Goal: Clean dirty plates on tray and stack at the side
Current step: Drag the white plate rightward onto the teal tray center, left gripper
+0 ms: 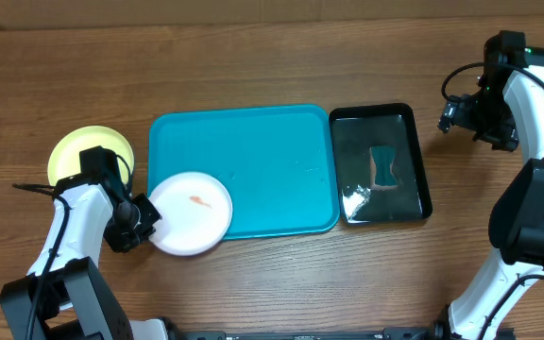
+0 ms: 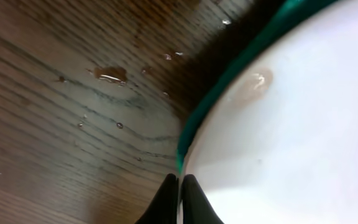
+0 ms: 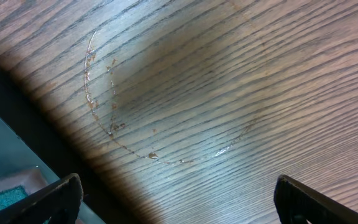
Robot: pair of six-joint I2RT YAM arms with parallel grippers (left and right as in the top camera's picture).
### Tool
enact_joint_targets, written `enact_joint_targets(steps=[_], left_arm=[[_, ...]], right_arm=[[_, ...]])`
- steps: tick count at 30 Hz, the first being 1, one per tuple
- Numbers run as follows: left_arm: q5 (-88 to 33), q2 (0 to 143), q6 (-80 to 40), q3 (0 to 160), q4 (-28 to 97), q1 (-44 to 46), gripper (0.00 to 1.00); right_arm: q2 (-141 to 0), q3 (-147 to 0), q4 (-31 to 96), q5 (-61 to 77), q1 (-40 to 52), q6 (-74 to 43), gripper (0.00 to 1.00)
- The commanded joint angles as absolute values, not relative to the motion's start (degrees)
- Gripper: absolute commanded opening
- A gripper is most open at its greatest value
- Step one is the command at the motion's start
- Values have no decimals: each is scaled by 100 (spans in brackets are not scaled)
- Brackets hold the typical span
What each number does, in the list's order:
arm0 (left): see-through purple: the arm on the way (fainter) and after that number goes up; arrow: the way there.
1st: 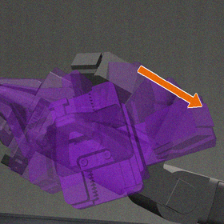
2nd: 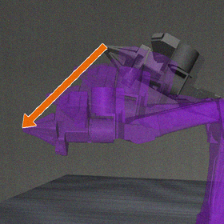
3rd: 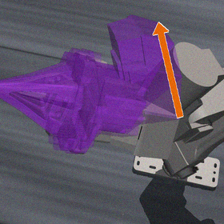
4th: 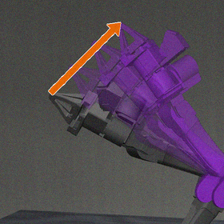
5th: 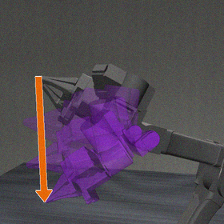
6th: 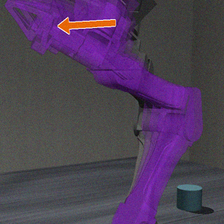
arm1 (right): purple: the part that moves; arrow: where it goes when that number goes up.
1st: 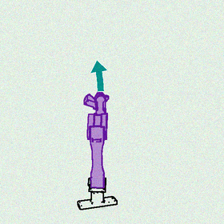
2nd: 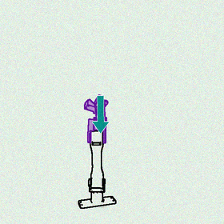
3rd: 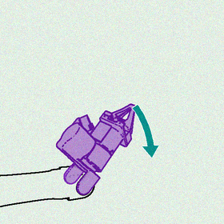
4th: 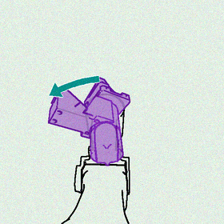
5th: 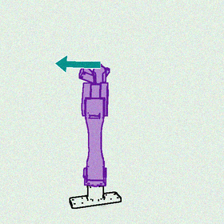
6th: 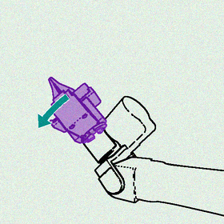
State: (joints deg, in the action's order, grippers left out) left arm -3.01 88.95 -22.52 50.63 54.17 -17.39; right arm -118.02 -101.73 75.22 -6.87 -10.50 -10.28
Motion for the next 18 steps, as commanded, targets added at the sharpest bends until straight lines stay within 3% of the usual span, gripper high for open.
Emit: enact_joint_targets(steps=[1, 8, 18], left_arm=[[-926, 8934, -2145, 5035, 5365, -1758, 4], [-2799, 8936, -1927, 5035, 4862, -1693, 4], [-2661, 8936, -2263, 5035, 3957, -607, 4]], right_arm=[[-11642, -10261, 7511, -727, -1074, -1044, 100], [-11642, -10261, 7511, -727, -1074, -1044, 100], [-11642, -10261, 7511, -727, -1074, -1044, 100]])
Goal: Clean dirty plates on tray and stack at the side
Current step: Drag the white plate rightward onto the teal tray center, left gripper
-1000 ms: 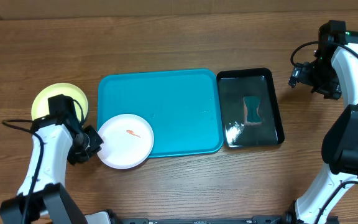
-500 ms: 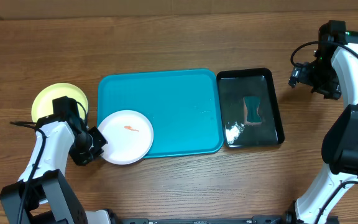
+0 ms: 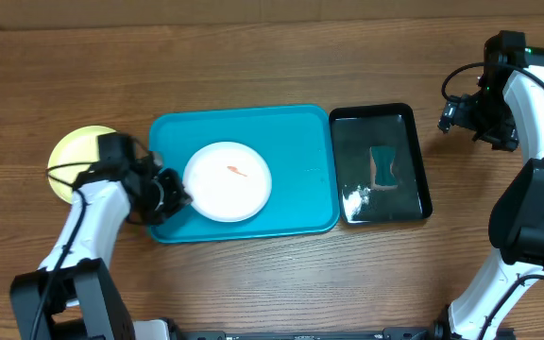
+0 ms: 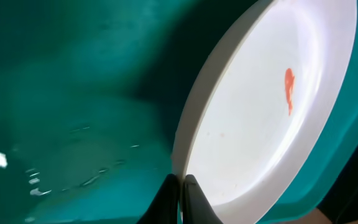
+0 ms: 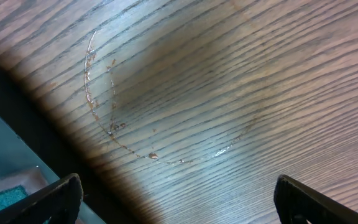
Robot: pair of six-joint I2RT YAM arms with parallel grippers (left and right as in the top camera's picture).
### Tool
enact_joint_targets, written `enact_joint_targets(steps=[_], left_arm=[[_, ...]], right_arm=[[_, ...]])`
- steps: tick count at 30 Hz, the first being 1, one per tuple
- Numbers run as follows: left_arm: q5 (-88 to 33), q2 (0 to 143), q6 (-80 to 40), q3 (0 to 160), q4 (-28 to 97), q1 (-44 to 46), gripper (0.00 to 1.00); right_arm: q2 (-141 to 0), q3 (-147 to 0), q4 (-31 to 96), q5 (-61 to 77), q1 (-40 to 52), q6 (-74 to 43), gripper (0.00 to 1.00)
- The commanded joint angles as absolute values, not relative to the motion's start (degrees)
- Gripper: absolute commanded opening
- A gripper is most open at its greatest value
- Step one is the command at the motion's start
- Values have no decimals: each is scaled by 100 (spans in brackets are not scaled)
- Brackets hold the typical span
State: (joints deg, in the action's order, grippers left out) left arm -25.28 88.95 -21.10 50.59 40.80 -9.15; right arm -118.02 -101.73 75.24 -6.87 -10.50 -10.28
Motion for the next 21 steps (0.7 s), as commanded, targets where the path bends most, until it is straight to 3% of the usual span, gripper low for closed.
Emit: enact_joint_targets(steps=[1, 10, 21], left_arm=[[-2591, 8936, -2327, 5035, 3872, -464, 4], [-1553, 9028, -2598, 5035, 2773, 443, 4], [-1306, 9076, -2574, 5035, 2244, 567, 4]], right_arm=[[-11642, -10261, 7511, -727, -1074, -1044, 100], [-11642, -10261, 7511, -727, -1074, -1044, 100], [-11642, -10261, 7511, -727, -1074, -1044, 100]])
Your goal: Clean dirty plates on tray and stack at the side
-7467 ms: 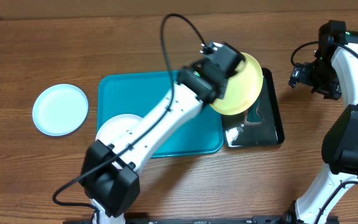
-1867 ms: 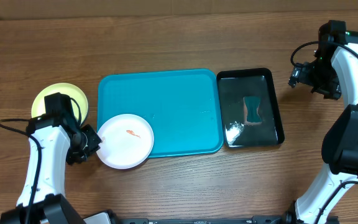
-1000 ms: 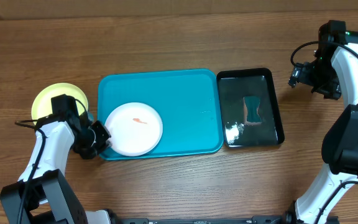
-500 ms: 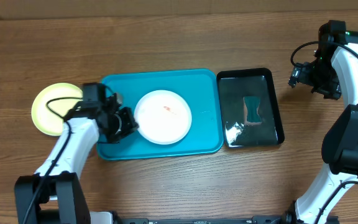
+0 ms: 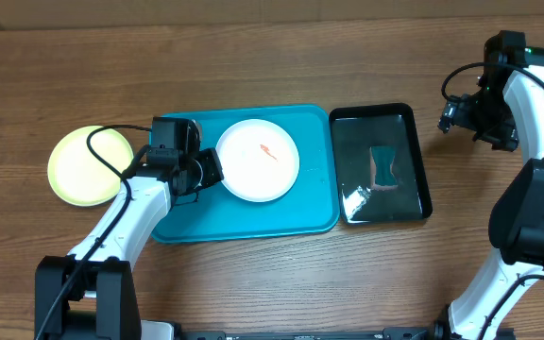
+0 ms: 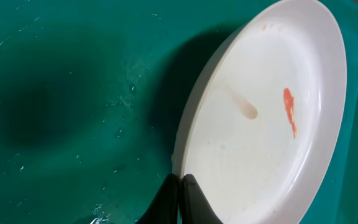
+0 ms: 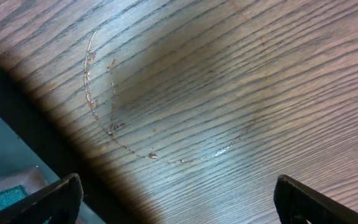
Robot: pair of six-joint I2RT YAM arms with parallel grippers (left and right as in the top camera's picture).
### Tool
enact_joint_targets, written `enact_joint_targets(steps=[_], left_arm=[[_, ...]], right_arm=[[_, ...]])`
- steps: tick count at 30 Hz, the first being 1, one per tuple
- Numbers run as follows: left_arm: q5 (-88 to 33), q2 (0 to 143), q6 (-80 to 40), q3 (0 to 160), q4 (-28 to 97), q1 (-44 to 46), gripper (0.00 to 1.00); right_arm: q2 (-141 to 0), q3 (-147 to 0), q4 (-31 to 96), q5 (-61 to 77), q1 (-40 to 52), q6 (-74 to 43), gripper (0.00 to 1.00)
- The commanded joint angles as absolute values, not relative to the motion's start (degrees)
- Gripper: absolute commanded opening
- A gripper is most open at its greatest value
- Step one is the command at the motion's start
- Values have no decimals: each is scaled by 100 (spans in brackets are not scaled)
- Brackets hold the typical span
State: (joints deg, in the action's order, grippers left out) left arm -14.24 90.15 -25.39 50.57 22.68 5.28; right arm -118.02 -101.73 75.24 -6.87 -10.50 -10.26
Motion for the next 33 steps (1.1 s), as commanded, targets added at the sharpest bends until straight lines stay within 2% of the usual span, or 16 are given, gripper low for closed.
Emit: enact_joint_targets(steps=[1, 33], left_arm=[[-1306, 9076, -2574, 5035, 2241, 567, 4], [-1210, 9605, -2158, 5087, 1929, 679, 4]], right_arm=[[-11642, -10261, 7511, -727, -1074, -1044, 100], [-11642, -10261, 7511, -727, -1074, -1044, 100]])
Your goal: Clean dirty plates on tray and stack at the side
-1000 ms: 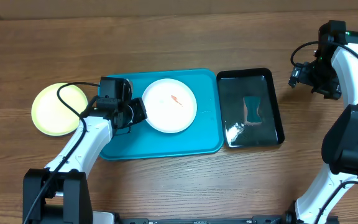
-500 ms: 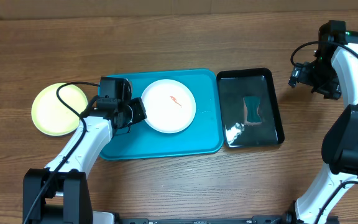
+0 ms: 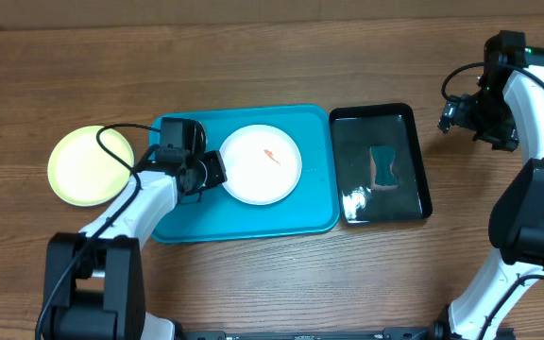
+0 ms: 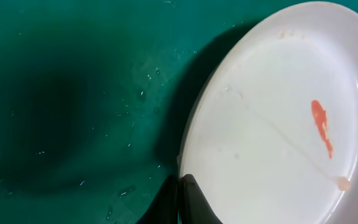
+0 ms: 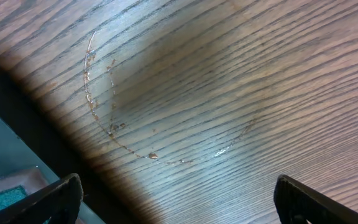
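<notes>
A white plate with an orange smear lies on the teal tray, in the tray's upper middle. My left gripper is shut on the plate's left rim, its fingers pinched over the edge. A yellow-green plate rests on the table left of the tray. Far off at the back right, my right gripper stands open above bare wood, holding nothing.
A black basin of water with a teal sponge in it sits right of the tray. A dried ring stain marks the wood beneath the right gripper.
The left gripper and the white plate have shifted very slightly on the tray; a drop of liquid has run across the plate to its lower right. The right arm has not moved.
The left gripper held the white plate by its rim over the tray's lower left corner, partly off the tray. Then the plate was on the tray left of centre, then in the upper middle, where it now lies. The right gripper stayed open throughout.
</notes>
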Robot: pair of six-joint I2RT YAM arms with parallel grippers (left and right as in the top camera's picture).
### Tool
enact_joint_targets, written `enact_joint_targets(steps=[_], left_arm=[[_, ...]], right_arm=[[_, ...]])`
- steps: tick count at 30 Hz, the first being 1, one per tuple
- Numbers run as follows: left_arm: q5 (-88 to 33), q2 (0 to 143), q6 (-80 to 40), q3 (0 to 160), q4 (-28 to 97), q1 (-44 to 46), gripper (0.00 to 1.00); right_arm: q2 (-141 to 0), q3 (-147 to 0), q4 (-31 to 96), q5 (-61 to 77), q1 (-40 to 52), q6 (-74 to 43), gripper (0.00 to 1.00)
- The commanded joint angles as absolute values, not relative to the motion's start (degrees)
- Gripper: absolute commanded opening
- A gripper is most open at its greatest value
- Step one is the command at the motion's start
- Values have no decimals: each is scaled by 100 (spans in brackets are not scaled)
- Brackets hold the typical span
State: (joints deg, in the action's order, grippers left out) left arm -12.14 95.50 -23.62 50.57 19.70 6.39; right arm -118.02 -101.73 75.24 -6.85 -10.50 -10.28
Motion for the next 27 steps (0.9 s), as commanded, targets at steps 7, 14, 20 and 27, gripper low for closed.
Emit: enact_joint_targets(steps=[7, 14, 20, 27], left_arm=[[-1208, 9612, -1988, 5116, 2036, 679, 4], [-1181, 9614, -1990, 5116, 2060, 679, 4], [-1201, 9623, -1984, 5196, 2078, 681, 4], [-1199, 9625, -1850, 5242, 2112, 707, 4]], right_arm=[[-11642, -10261, 7511, -727, -1074, -1044, 100], [-11642, -10261, 7511, -727, -1074, -1044, 100], [-11642, -10261, 7511, -727, -1074, -1044, 100], [-11642, -10261, 7511, -727, -1074, -1044, 100]])
